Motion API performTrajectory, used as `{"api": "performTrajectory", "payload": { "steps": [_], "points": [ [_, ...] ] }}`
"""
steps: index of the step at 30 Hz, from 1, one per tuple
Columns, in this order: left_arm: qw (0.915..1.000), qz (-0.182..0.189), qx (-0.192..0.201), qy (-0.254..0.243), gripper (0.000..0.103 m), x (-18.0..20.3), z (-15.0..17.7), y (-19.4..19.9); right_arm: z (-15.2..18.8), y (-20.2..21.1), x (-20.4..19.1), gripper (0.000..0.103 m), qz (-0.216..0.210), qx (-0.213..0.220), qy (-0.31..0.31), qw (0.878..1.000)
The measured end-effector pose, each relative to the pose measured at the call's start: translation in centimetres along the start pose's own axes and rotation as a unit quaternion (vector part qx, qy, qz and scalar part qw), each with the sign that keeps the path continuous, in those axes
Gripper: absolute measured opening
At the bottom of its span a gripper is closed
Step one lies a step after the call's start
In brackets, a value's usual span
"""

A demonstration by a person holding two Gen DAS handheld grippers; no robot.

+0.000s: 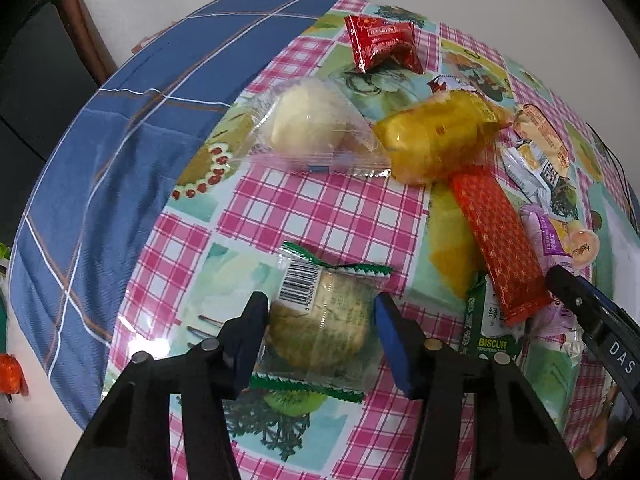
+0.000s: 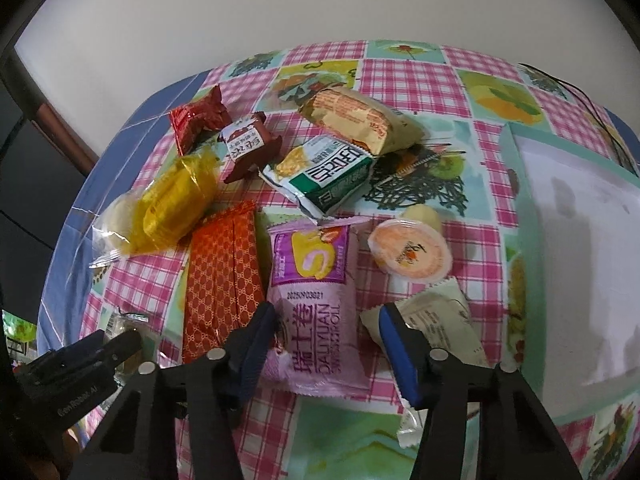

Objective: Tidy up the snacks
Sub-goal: 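Grasp the green-edged clear pastry pack with the left tool while the right tool grasps the purple Swiss roll pack, then carry both packs into the white tray and open both tools to release them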

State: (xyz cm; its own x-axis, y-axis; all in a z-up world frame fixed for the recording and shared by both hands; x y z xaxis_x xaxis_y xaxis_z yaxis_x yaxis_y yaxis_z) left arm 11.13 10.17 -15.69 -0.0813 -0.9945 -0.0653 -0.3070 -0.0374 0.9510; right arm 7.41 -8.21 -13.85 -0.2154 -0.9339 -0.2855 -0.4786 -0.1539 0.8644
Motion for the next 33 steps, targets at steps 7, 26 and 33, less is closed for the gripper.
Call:
{"api": "performTrajectory", "payload": {
  "steps": [7, 26, 33],
  "points": [
    [0.9999, -0.009, -0.002, -0.007, 0.053, -0.2, 0.0, -0.6, 0.2, -2.0, -0.9, 0.047, 0.002, -0.013, 0.018, 1.0],
    [0.9993, -0.018, 0.029, -0.017, 0.051, 1.0, 0.2, 3.8, 0.3, 2.6, -2.0, 0.038, -0.045, 0.01, 0.013, 0.999],
    [0.9984, -0.019, 0.047, -0.026, 0.051, 3.2, -0.4, 6.3, -0.3, 5.6, -0.9, 0.038, -0.042, 0.03, 0.005, 0.999]
  ]
}}
Point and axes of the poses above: each gripper's, at about its wrist camera, not at the fingertips, and y roughly against the way its jaws point, x to its right, z to its underside, the point moved 8 cm from there along -y, roughly the way its jaws point, and after that the axes turned 6 degrees about -z, right-handed, at the moved point
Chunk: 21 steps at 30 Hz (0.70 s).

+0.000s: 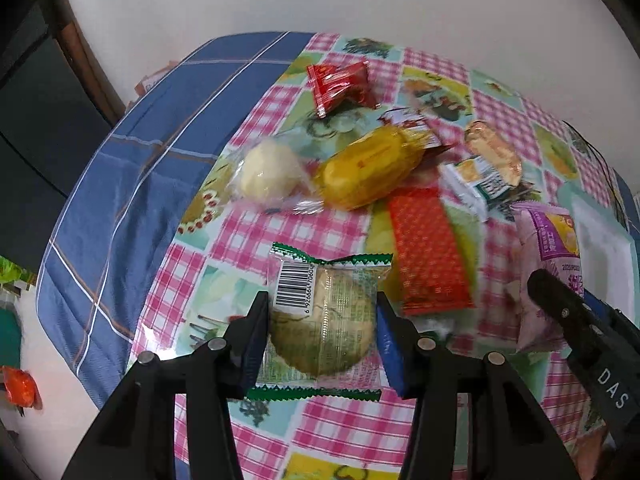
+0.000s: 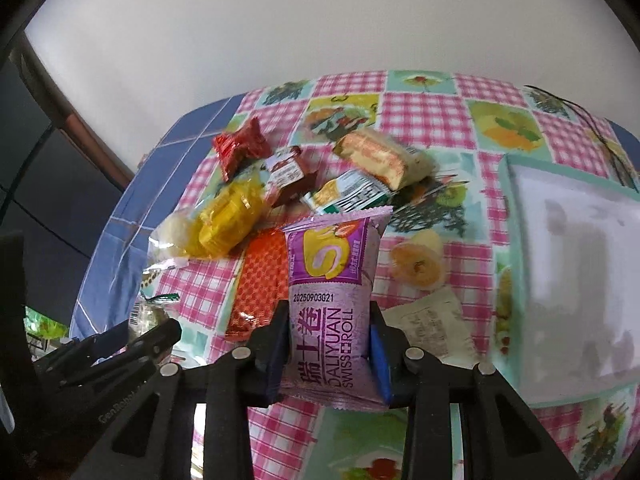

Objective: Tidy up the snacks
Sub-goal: 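Carry both packs into the white tray and open both tools to release them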

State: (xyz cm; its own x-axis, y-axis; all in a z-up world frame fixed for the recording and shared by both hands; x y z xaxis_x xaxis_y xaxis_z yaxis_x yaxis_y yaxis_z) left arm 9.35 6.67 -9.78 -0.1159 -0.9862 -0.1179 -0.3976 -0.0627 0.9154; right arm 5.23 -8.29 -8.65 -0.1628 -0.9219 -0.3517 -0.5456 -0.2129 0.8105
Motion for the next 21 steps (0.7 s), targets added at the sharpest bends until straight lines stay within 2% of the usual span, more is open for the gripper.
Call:
{"api": "performTrajectory", "payload": {
  "steps": [5, 11, 21],
  "points": [
    [0.9998, 0.014, 0.007, -0.014, 0.051, 3.0, -0.7, 1.4, -1.0, 1.9, 2.7, 0.038, 0.011, 0.016, -0.026, 0.999],
    [0.9983, 0.03, 0.024, -0.043, 0.051, 8.1, -1.8, 3.3, -2.1, 4.5, 7.7, 0.038, 0.058, 0.04, -0.056, 0.996],
    [0.9889, 0.08, 0.055, -0.113, 0.051, 19.6, -2.9, 6.2, -2.1, 8.1, 17.7, 0.039, 0.108, 0.068, -0.142, 0.982]
  ]
}}
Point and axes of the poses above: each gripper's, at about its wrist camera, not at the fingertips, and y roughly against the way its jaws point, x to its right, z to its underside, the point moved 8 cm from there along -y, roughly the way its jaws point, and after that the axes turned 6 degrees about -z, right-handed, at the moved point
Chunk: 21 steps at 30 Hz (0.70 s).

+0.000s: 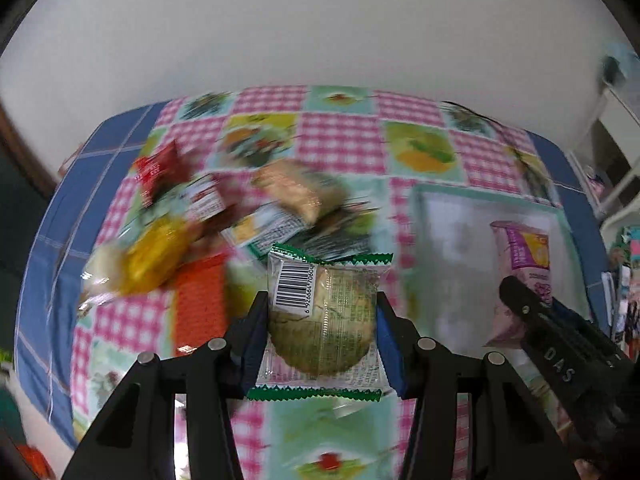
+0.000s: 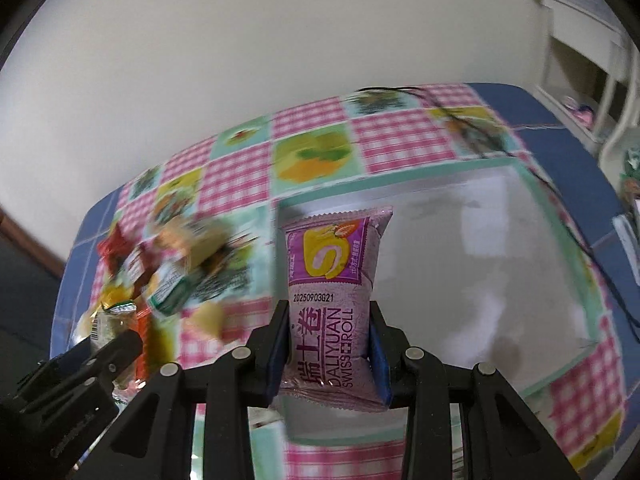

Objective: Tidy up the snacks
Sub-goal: 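Carry both packs into the white tray and open both tools to release them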

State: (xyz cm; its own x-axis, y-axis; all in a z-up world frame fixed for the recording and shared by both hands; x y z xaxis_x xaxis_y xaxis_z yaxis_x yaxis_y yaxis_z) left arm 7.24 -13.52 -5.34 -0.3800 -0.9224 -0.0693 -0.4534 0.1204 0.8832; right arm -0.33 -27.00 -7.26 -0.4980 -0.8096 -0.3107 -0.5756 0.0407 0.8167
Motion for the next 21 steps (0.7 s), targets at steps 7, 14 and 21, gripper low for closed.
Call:
{"api": "performTrajectory", "payload": {
  "steps": [7, 14, 21],
  "points": [
    [0.9986, 0.026, 0.013, -0.045, 0.051, 6.5, -1.5, -0.5, -1.5, 1.0, 6.1, 0.039, 0.037, 0.023, -0.041, 0.998],
    [0.9966, 0.038, 0.017, -0.071, 0.051, 10.4, -2.5, -2.3, -2.5, 0.1, 9.4, 0.039, 0.055, 0.028, -0.061, 0.996],
    [0.9953, 0.05, 0.015, -0.082, 0.052, 13.0, -3.3, -4.9, -2.9, -2.2, 11.6, 0.039, 0.069, 0.018, -0.072, 0.995]
  ]
}}
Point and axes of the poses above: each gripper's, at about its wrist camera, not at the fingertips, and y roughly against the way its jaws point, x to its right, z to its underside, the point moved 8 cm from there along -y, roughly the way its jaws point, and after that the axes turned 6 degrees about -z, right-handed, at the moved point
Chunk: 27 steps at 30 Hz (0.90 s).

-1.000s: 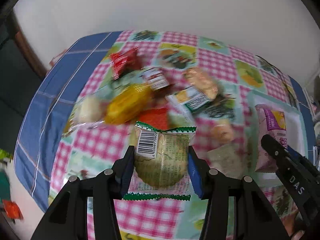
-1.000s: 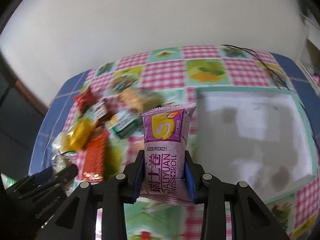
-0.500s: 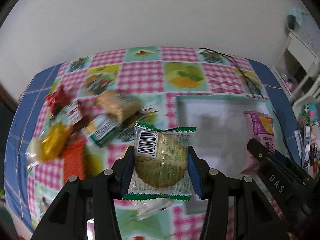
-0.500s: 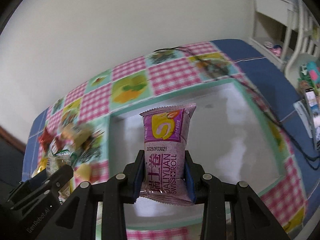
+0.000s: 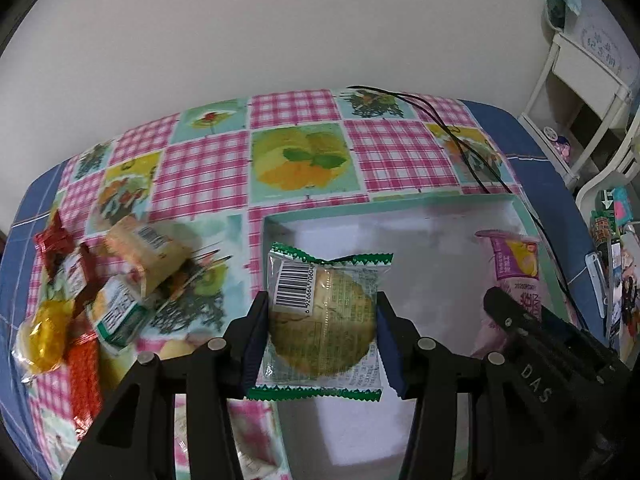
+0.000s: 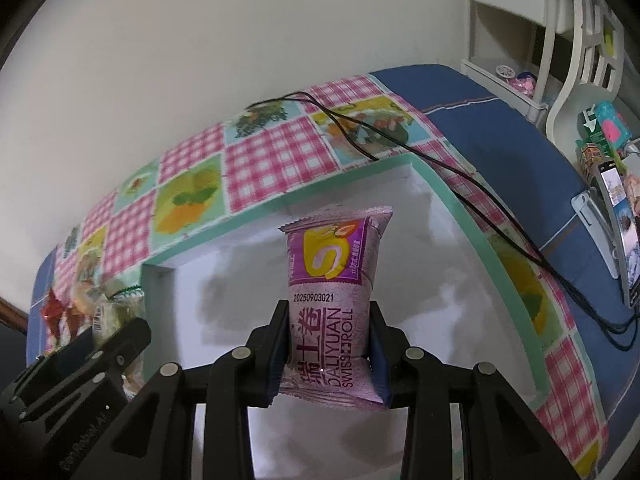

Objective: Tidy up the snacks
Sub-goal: 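Carry both packs into the white tray and open both tools to release them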

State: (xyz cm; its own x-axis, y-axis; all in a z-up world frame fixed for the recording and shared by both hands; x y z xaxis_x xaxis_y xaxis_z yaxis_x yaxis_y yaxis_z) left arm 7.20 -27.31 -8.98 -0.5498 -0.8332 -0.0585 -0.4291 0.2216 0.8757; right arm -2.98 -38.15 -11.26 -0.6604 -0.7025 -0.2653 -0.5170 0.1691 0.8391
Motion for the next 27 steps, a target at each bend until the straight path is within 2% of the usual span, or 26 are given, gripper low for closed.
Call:
{"api": "performTrajectory", "payload": {
  "steps": [9, 19, 20, 22, 23, 24, 27],
  "points": [
    [1.0, 0.004, -0.008, -0.003, 0.052, 0.9, -0.6, -3.3, -1.2, -2.4, 1.0, 0.039, 0.017, -0.004, 0.003, 1.0],
    [0.9999, 0.009, -0.012, -0.005, 0.052, 1.4, -1.0, -5.0, -2.0, -3.8, 1.3, 0.039, 0.024, -0.007, 0.002, 1.0],
    [0.9999, 0.01, -0.013, -0.006, 0.053, 1.5, -1.0, -5.0, -2.0, -3.7, 1.3, 0.039, 0.025, -0.006, 0.003, 1.0],
    [0.9999, 0.008, -0.012, -0.006, 0.062, 1.5, -1.0, -4.9, -2.1, -3.6, 1.2, 0.039, 0.026, -0.006, 0.003, 1.0],
    [0.9999, 0.009, -0.012, -0.005, 0.07, 1.5, -1.1, -4.7, -2.1, -3.5, 1.2, 0.04, 0.025, -0.007, 0.003, 1.0],
    [0.9999, 0.011, -0.012, -0.004, 0.072, 1.4, -1.1, -4.5, -2.1, -3.4, 1.1, 0.04, 0.024, -0.006, 0.004, 1.0],
    [0.9999, 0.013, -0.012, 0.002, 0.073, 1.1, -1.3, -3.7, -2.4, -2.7, 1.0, 0.04, 0.029, -0.002, 0.008, 1.0]
  ]
}}
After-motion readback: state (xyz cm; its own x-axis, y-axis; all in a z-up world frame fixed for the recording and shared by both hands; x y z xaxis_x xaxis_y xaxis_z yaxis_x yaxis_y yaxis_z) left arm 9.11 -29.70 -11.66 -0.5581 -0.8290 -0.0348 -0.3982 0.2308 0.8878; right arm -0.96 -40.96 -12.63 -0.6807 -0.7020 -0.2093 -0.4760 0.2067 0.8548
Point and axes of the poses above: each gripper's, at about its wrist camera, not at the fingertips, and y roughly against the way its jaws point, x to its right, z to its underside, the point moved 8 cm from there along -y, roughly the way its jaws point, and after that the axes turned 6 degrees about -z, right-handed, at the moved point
